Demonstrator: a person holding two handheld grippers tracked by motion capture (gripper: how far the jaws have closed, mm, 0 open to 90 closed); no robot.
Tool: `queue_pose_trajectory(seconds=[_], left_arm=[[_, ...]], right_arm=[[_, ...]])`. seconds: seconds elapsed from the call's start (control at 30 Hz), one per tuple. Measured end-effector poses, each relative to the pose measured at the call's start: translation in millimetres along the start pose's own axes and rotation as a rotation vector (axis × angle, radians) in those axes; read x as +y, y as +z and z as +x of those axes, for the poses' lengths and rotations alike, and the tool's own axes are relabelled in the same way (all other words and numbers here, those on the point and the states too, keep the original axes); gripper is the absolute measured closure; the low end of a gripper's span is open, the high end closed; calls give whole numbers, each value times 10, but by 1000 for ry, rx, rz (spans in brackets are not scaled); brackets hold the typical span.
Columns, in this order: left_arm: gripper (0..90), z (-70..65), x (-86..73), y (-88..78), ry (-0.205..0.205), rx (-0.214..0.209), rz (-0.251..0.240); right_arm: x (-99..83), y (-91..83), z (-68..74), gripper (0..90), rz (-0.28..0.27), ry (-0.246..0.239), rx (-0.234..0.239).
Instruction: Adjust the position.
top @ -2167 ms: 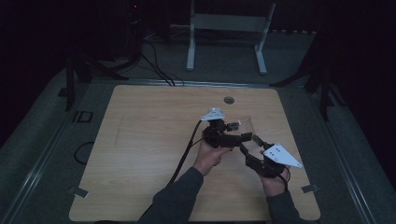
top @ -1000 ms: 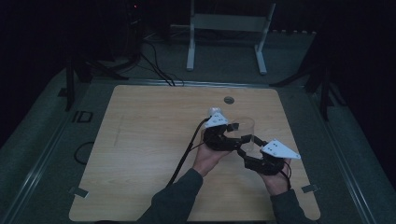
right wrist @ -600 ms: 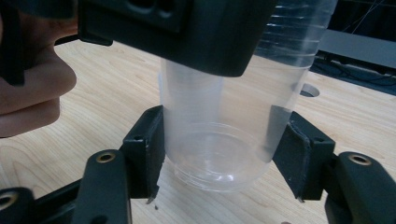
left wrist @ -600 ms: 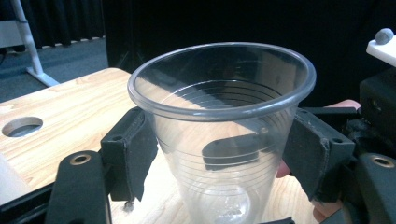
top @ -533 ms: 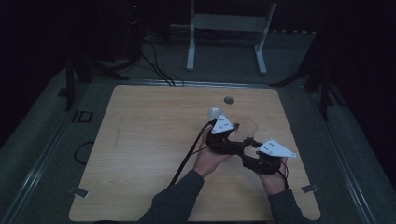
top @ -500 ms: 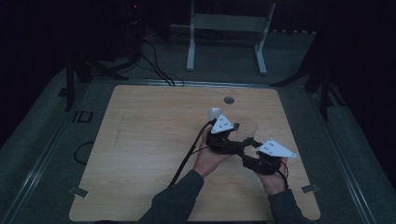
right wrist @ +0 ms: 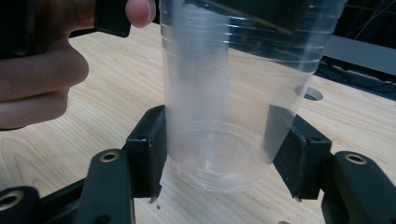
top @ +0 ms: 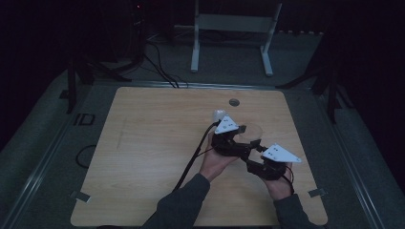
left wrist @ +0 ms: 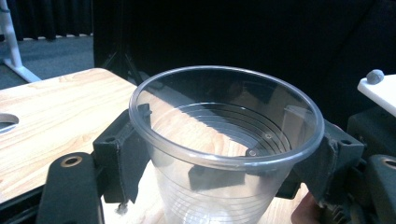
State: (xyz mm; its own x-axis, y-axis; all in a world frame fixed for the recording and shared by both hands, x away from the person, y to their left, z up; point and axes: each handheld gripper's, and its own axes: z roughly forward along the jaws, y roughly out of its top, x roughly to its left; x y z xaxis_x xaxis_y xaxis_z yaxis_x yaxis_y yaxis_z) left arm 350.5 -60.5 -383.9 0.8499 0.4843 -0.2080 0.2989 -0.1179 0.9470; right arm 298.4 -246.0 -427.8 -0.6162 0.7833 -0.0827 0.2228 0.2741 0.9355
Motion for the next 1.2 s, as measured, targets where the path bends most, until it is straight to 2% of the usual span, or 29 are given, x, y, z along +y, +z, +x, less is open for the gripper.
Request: queue_pose_trajectory(seconds=[0.17,0.33,0.57,0.77,1.03,1.2], left_arm=[[265,-17,-2,-15,27,12,0],[271,-18,-10,-23,26,13,-4],[281,-28,-21,-27,51,23,-1],[285,-25,-28,-33,54,36,-5],[286,-16,-45,-67,84,78,-6],[288,-3,-57,-79,86,92,-7]], right_arm=[[-5,-4,0,408,7,-13,6],[-1,-5,-5,404,11,-17,17],[-10,-7,-16,351,17,-11,13],[-20,-28,-31,318,14,-2,6],[-64,-84,-55,307,16,8,-6],[-99,-120,-83,307,15,23,-11]])
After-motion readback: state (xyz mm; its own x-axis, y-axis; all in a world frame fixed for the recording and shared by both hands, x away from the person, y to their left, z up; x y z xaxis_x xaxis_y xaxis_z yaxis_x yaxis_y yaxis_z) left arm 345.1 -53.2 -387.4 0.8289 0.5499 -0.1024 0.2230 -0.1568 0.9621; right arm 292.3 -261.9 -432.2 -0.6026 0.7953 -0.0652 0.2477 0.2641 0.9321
